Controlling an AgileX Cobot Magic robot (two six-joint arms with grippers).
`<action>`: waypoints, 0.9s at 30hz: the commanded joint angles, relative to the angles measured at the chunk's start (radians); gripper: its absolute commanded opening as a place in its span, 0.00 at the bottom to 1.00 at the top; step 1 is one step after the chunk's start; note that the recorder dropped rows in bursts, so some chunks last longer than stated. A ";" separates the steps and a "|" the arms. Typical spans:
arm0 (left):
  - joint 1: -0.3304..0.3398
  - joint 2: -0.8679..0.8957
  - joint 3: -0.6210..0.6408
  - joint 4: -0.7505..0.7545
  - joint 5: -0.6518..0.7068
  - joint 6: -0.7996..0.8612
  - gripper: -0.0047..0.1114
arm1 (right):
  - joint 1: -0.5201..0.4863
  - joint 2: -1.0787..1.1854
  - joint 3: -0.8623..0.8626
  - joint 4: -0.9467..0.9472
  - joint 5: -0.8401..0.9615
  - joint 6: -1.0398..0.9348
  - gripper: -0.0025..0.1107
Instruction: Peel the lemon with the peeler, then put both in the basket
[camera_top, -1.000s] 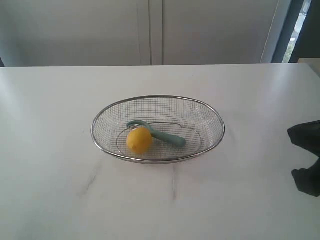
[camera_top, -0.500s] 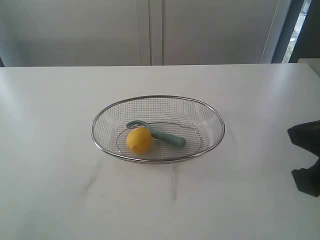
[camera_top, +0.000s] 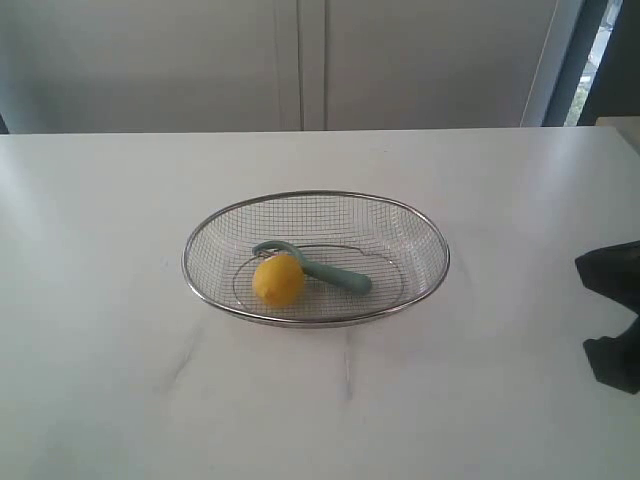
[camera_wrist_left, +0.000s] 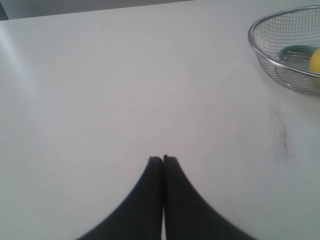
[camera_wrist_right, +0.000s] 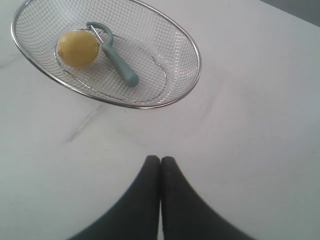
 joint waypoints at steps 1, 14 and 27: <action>0.001 -0.005 0.004 -0.012 0.004 0.004 0.04 | -0.003 -0.004 0.002 -0.004 -0.011 0.004 0.02; 0.001 -0.005 0.004 -0.012 0.006 0.004 0.04 | -0.003 -0.004 0.002 -0.004 -0.011 0.004 0.02; 0.001 -0.005 0.004 -0.010 0.005 0.004 0.04 | -0.114 -0.205 0.140 0.001 -0.026 0.004 0.02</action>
